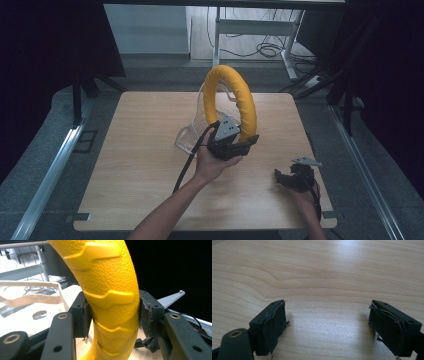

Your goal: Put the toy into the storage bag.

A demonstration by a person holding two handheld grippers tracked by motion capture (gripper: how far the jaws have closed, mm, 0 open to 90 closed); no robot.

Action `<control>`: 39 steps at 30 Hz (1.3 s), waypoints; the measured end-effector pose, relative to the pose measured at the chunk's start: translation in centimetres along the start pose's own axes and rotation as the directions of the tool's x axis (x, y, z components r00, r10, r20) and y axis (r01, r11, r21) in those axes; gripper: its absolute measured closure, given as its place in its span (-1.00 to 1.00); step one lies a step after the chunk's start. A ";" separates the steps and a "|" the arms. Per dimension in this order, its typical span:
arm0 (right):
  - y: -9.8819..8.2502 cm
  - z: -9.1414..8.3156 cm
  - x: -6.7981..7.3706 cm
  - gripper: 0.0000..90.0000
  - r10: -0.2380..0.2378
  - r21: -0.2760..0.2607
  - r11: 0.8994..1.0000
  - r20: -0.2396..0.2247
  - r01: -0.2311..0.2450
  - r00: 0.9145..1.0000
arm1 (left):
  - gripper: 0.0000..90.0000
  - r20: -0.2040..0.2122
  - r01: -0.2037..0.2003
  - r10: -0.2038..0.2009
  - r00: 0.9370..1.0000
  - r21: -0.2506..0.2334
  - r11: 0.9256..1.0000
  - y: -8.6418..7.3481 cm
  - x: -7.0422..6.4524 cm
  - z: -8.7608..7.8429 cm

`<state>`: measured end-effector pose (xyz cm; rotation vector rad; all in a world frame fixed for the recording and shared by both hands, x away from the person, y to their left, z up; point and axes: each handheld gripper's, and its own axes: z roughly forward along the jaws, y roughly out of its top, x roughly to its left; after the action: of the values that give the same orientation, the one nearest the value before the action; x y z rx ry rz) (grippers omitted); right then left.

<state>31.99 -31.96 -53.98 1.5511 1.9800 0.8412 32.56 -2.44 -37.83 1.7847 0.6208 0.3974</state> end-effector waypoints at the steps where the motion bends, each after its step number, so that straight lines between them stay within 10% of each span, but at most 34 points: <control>1: 0.0 0.0 0.0 -0.68 0.000 0.000 1.000 0.000 0.000 1.000 | 0.10 -0.001 0.001 -0.001 1.000 0.002 1.000 -0.1 0.1 0.0; 18: 0.0 0.0 0.0 -0.68 0.000 0.000 1.000 0.000 0.000 1.000 | 0.10 0.005 0.056 -0.056 0.998 0.033 0.998 -1.5 1.1 0.1; 26: 0.0 0.0 0.0 -0.68 0.000 0.002 1.000 0.000 0.000 1.000 | 0.09 -0.020 0.148 -0.147 0.989 0.039 0.988 -2.4 3.0 0.0; 39: 0.0 0.0 0.0 -0.68 0.001 0.001 1.000 0.004 -0.001 1.000 | -0.02 -0.096 0.044 -0.037 0.995 0.067 0.997 -2.0 2.1 0.1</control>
<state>32.00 -31.98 -53.97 1.5530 1.9774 0.8368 33.93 -0.86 -39.86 1.8241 0.7449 0.4395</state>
